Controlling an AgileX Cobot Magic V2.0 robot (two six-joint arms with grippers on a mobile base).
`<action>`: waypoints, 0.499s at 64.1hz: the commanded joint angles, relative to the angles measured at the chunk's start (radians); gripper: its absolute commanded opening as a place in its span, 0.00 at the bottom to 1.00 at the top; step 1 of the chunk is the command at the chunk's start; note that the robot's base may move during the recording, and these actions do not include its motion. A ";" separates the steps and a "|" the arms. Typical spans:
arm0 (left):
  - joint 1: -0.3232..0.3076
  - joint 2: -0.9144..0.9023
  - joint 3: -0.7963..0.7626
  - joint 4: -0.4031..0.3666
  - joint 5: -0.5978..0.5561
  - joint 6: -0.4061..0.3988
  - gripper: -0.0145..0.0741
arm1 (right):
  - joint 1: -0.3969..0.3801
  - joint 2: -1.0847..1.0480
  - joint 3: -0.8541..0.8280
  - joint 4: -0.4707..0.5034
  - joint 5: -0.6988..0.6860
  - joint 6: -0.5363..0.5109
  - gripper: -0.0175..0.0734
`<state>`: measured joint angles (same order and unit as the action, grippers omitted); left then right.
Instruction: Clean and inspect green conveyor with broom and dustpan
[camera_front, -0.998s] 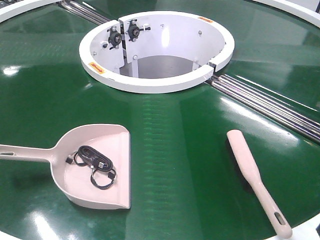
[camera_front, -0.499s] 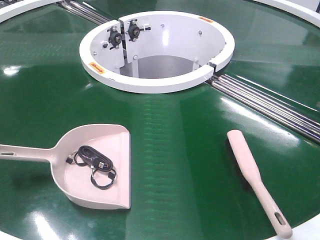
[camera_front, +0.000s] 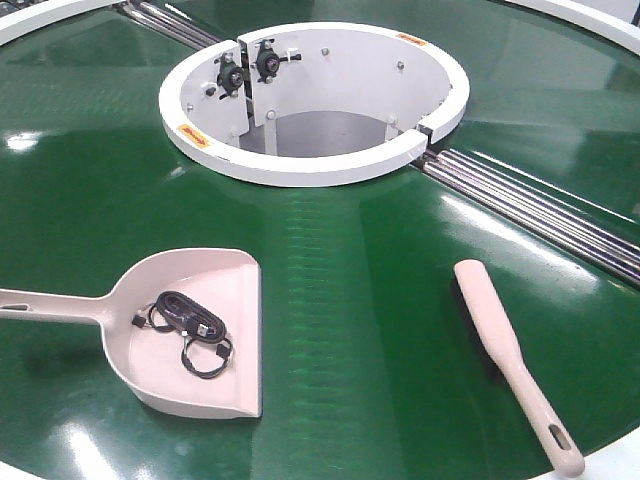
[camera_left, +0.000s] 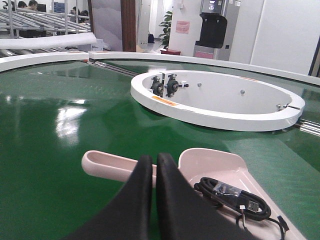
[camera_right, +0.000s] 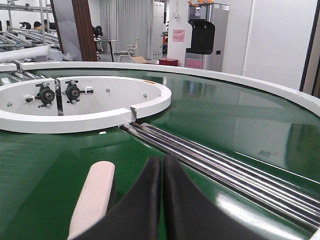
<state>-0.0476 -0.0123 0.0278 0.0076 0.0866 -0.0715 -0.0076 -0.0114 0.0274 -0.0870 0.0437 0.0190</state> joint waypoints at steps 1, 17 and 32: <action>-0.005 -0.014 0.010 -0.008 -0.069 -0.005 0.16 | 0.001 -0.012 0.004 0.001 -0.069 -0.004 0.18; -0.005 -0.014 0.010 -0.008 -0.069 -0.005 0.16 | 0.001 -0.012 0.004 0.001 -0.069 -0.004 0.18; -0.005 -0.014 0.010 -0.008 -0.069 -0.005 0.16 | 0.001 -0.012 0.004 0.001 -0.069 -0.005 0.18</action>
<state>-0.0476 -0.0123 0.0278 0.0076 0.0866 -0.0715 -0.0076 -0.0114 0.0274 -0.0861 0.0445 0.0190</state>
